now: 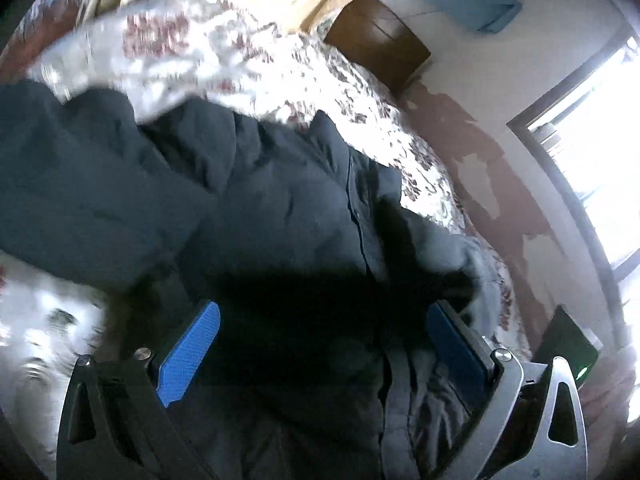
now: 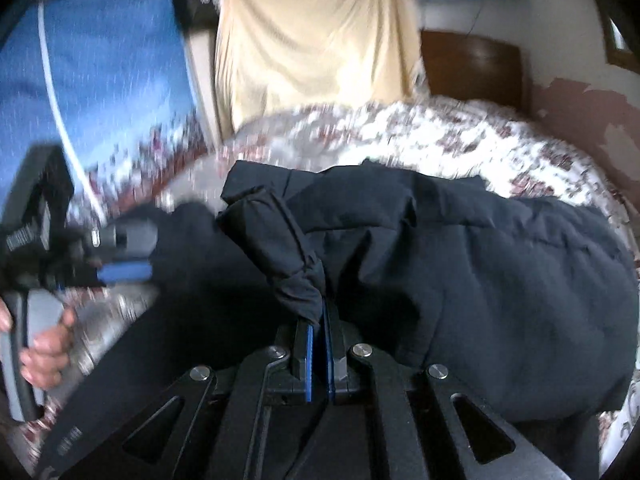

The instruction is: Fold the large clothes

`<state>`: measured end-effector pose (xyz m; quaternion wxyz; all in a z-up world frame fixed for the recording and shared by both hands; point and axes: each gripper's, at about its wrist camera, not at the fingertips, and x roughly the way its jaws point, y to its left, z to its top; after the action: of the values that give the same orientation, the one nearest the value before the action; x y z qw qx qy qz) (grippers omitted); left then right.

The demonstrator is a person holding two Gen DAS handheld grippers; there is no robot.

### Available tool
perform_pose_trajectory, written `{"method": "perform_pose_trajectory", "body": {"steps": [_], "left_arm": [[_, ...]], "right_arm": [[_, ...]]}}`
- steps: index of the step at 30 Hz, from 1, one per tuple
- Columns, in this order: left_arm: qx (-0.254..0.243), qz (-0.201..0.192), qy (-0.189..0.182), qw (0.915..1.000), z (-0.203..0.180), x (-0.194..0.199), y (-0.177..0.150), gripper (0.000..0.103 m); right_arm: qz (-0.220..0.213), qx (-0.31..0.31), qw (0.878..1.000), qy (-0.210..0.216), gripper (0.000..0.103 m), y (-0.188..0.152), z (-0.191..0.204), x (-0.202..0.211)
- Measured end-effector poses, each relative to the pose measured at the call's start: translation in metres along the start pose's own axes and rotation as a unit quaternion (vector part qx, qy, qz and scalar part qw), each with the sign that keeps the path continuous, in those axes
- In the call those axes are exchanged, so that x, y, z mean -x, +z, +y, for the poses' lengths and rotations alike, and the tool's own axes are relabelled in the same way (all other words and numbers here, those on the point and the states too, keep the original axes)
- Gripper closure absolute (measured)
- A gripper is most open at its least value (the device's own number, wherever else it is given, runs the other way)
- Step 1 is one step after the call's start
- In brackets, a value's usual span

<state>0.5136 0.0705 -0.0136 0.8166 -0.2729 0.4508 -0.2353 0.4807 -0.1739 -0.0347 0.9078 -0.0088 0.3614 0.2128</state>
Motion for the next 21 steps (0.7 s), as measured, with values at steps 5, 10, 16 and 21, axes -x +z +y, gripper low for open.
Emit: {"method": "perform_pose_trajectory", "body": {"steps": [5,10,16,21], "left_arm": [[0.073,0.031,-0.008,0.9969,0.031,-0.029,-0.003,0.001],[0.076,0.043,0.012,0.9961,0.033,-0.042,0.01,0.002],[0.048,0.056,0.041,0.9964,0.022,-0.049,0.009,0.066],[0.013,0.016,0.078,0.9968,0.011,-0.04,0.013,0.102]], "right_arm": [[0.062,0.049,0.997,-0.018,0.095,-0.034,0.017,-0.035],[0.065,0.062,0.996,0.014,0.058,-0.046,0.025,-0.027],[0.059,0.093,0.994,0.014,0.039,-0.061,0.046,-0.007],[0.027,0.044,0.999,0.011,0.039,-0.056,0.016,0.047]]}}
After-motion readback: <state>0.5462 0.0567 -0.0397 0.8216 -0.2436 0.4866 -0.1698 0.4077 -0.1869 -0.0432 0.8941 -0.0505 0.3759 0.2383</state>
